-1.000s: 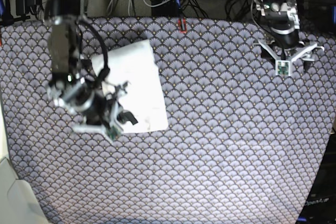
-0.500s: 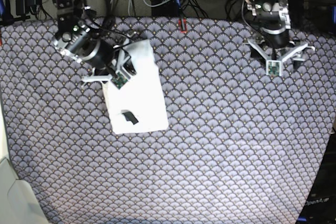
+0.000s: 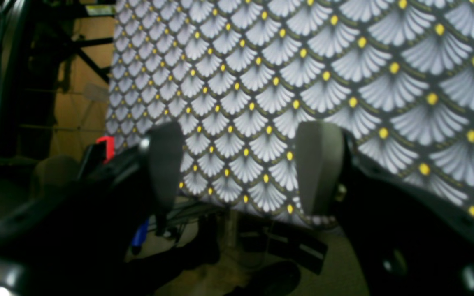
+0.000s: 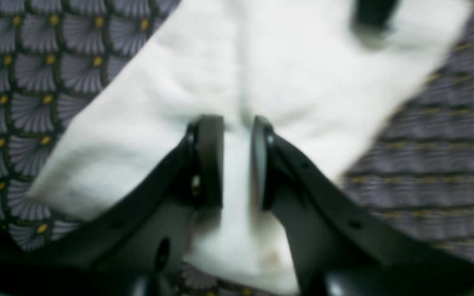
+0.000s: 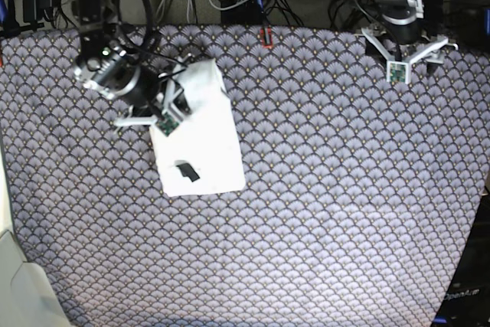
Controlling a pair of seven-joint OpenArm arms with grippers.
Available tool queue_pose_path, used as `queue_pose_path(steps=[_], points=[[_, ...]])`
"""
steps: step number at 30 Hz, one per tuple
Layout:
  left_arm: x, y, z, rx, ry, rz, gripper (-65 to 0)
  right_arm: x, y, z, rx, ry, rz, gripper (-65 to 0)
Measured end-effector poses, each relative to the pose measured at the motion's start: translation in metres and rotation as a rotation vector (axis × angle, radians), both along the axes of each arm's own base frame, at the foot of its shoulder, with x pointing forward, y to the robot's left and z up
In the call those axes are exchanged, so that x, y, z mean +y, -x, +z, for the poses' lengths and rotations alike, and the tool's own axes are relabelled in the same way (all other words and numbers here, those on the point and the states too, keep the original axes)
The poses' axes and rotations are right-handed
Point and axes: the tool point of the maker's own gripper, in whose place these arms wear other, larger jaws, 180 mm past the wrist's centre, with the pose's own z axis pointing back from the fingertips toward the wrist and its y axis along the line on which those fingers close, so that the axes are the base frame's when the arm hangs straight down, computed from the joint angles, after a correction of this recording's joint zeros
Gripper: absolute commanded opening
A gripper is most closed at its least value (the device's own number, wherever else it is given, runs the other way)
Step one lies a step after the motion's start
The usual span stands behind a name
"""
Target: Fold the T-shirt properly
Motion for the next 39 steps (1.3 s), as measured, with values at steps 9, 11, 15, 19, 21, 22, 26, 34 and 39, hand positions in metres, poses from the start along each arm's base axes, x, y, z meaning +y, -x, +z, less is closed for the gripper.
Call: queue_pose_path(steps=[9,11,15,19,21,22,26,34,39], points=[[-0.019,0.009,0.004,0.01,0.032,-0.064,-33.7,-0.028,0.036,0.009,0.039,0.071,-0.085,-50.6],[-0.029,0.016,-0.006,0.047,0.087,-0.102,-42.9,-0.048,0.044,0.003,0.066,0.096,-0.145,-50.6],[-0.041,0.025,-0.018,0.098,0.209,-0.144,-55.0,-0.078,0.059,-0.004,0.1,0.106,-0.239,-50.7],[-0.045,0.038,-0.026,0.162,0.256,-0.194,-54.9,-0.127,0.094,-0.014,0.173,0.17,-0.385,-52.5],[-0.043,0.046,-0.029,0.192,0.27,-0.198,-59.8,-0.146,0.116,-0.019,0.216,0.18,-0.472,-57.5],[-0.044,0.048,-0.029,0.197,0.282,-0.193,-64.2,-0.154,0.123,-0.02,0.223,0.183,-0.508,-60.6],[-0.049,0.051,-0.029,0.202,0.329,-0.188,-64.7,-0.179,0.159,-0.02,0.24,0.185,-0.631,-65.0],[-0.089,0.11,-0.051,0.368,0.423,-0.239,-64.7,-0.185,0.216,-0.035,0.298,0.123,-0.766,-65.0],[-0.087,0.165,-0.093,0.531,0.426,-0.18,-64.7,-0.18,0.254,-0.075,0.423,0.057,-0.817,-65.0]])
